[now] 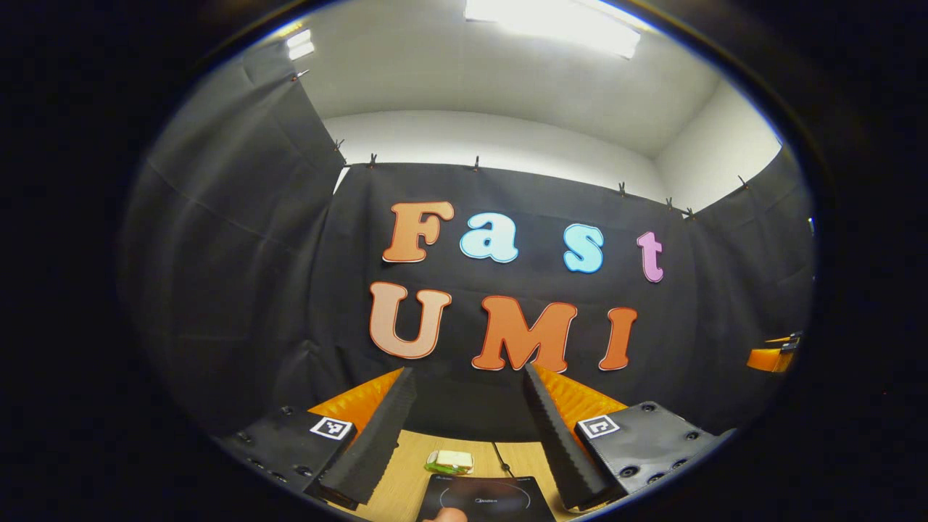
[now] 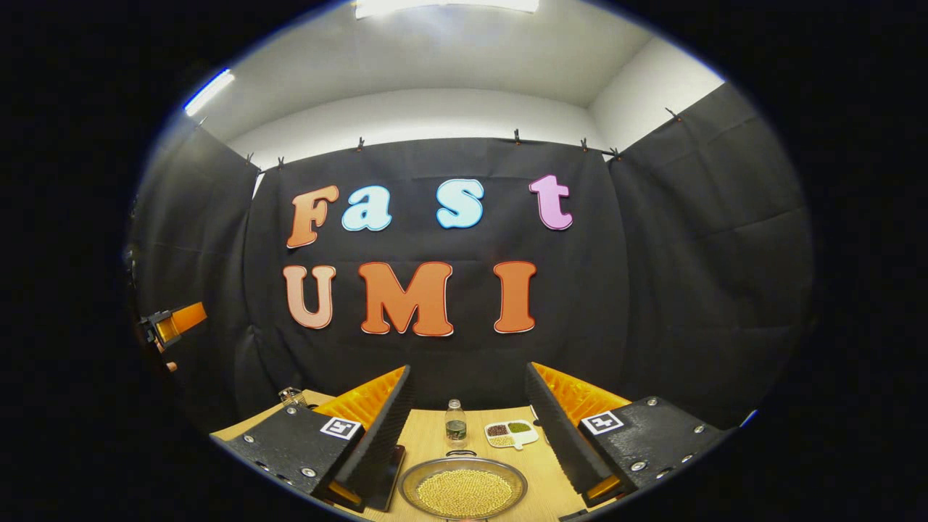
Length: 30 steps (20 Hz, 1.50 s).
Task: First push the handle of the pot to place it horizontally, then grasp the pot with both hands and set it on the induction cooktop.
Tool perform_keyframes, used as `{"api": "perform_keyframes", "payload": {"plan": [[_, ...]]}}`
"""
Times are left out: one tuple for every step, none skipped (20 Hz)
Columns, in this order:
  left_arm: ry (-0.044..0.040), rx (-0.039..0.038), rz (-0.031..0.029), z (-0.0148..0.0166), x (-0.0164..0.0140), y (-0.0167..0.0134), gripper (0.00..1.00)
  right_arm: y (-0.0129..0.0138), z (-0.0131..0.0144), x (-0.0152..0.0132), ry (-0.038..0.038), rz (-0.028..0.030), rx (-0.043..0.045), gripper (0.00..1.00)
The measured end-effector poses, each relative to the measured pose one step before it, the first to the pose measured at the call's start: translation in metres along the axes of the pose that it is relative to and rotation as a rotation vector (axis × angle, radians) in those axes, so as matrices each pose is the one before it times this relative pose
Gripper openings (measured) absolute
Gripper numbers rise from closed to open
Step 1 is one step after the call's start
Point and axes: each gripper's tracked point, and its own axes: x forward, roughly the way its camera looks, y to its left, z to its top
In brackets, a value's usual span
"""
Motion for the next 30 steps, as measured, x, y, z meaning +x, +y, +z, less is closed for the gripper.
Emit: {"api": "perform_keyframes", "payload": {"plan": [[0.00641, -0.00076, -0.00393, -0.00130, 0.00013, -0.00088, 0.97, 0.00150, -0.00108, 0.00008, 0.00117, 0.00416, -0.00238, 0.95], [0.00667, 0.00018, -0.00225, -0.00137, -0.00050, -0.00049, 0.96, 0.00098, 0.00048, 0.00010, -0.00136, 0.00321, 0.00010, 0.95], [0.01010, 0.00159, 0.00118, -0.00273, -0.00026, 0.00165, 0.96, 0.00062, 0.00246, 0.00048, -0.00846, 0.00037, 0.00969, 0.95], [0.01168, 0.00331, -0.00031, -0.00191, -0.00034, 0.00038, 0.97, -0.00091, 0.00287, -0.00009, -0.00614, -0.00018, 0.01446, 0.95], [0.00901, 0.00156, -0.00045, -0.00144, 0.00050, -0.00047, 0.98, -0.00074, 0.00081, -0.00015, -0.00431, 0.00034, 0.01663, 0.94], [0.00723, 0.00016, -0.00016, -0.00144, 0.00043, -0.00038, 0.97, -0.00095, 0.00125, -0.00080, -0.00385, 0.00080, 0.01558, 0.94], [0.00747, 0.00006, -0.00211, -0.00155, -0.00029, -0.00052, 0.97, -0.00124, 0.00036, 0.00020, -0.00065, -0.00041, 0.01243, 0.94], [0.00768, -0.00217, -0.00469, -0.00158, -0.00035, -0.00100, 0.97, -0.00232, -0.00009, -0.00048, 0.00171, -0.00130, 0.00888, 0.93], [0.00839, -0.00268, -0.00203, -0.00183, 0.00113, -0.00045, 0.96, -0.00193, -0.00070, -0.00017, 0.00304, -0.00297, 0.00558, 0.93], [0.00848, -0.00248, 0.00207, -0.00163, 0.00030, 0.00055, 0.97, -0.00230, -0.00088, 0.00086, 0.00468, -0.00246, 0.00331, 0.93], [0.00624, -0.00231, 0.00125, -0.00146, 0.00065, 0.00004, 0.97, -0.00133, -0.00156, 0.00013, 0.00416, -0.00204, 0.00259, 0.93], [0.00533, -0.00179, 0.00255, -0.00157, 0.00018, 0.00038, 0.97, -0.00187, -0.00097, -0.00056, 0.00304, 0.00025, 0.00281, 0.93], [0.00436, -0.00169, 0.00320, -0.00130, 0.00127, 0.00091, 0.97, -0.00012, -0.00220, -0.00008, 0.00313, 0.00091, 0.00460, 0.92], [0.00366, -0.00335, 0.00146, -0.00036, 0.00046, 0.00099, 0.96, 0.00006, -0.00106, -0.00042, 0.00450, 0.00177, 0.00437, 0.94], [0.00475, -0.00330, 0.00095, -0.00236, 0.00071, -0.00091, 0.96, 0.00019, -0.00121, 0.00038, 0.00120, 0.00479, 0.00150, 0.87], [0.00528, -0.00305, -0.00089, -0.00131, 0.00093, -0.00029, 0.96, 0.00027, -0.00024, -0.00008, 0.00062, 0.00475, -0.00107, 0.83], [0.00546, -0.00246, -0.00094, -0.00059, 0.00103, 0.00036, 0.96, 0.00012, -0.00105, -0.00080, 0.00008, 0.00534, -0.00332, 0.80], [0.00649, -0.00186, -0.00048, -0.00110, 0.00011, -0.00059, 0.96, 0.00001, -0.00116, -0.00007, 0.00004, 0.00717, -0.00587, 0.74], [0.00619, 0.00040, -0.00034, -0.00218, 0.00149, -0.00063, 0.97, 0.00130, -0.00100, -0.00012, -0.00047, 0.01014, -0.00522, 0.69], [0.00488, 0.00056, 0.00041, -0.00141, 0.00081, -0.00093, 0.96, 0.00227, -0.00250, -0.00050, 0.00225, 0.00986, -0.00371, 0.67], [0.00409, 0.00023, 0.00157, -0.00137, -0.00032, 0.00115, 0.97, 0.00097, -0.00294, -0.00057, 0.00575, 0.00503, -0.00509, 0.58], [0.00370, -0.00084, 0.00289, -0.00081, 0.00016, 0.00095, 0.98, -0.00037, -0.00222, -0.00080, 0.00123, 0.00281, -0.00624, 0.48], [0.00034, -0.00089, 0.00029, 0.00040, -0.00001, -0.00006, 0.98, -0.00198, -0.00071, 0.00031, -0.00211, -0.00853, -0.00594, 0.43], [-0.00359, 0.00100, 0.00094, 0.00182, -0.00047, -0.00014, 0.98, -0.00384, -0.00116, -0.00020, -0.00033, -0.01408, -0.00262, 0.24], [-0.00436, 0.00137, 0.00077, 0.00198, -0.00100, 0.00062, 0.98, -0.00227, -0.00175, -0.00091, -0.00197, -0.00656, -0.00259, 0.15], [-0.00312, 0.00098, -0.00161, 0.00074, -0.00131, -0.00046, 0.98, 0.00209, -0.00336, 0.00043, 0.00282, -0.00134, -0.00048, 0.06], [-0.00255, 0.00188, -0.00277, -0.00012, -0.00205, -0.00083, 0.97, 0.00185, -0.00546, -0.00051, 0.01085, 0.00395, -0.00530, 0.01], [-0.00290, 0.00329, -0.00201, 0.00118, -0.00070, 0.00025, 0.98, 0.00297, -0.00614, 0.00049, 0.00683, 0.00799, -0.00827, 0.00], [-0.00178, 0.00189, 0.00079, 0.00137, -0.00056, 0.00033, 0.98, 0.00233, -0.00500, -0.00015, 0.00814, 0.00524, -0.01154, 0.00], [-0.00101, 0.00014, 0.00079, -0.00030, -0.00079, 0.00033, 0.98, 0.00170, -0.00560, -0.00048, 0.00631, 0.00619, -0.01415, 0.00]]}}
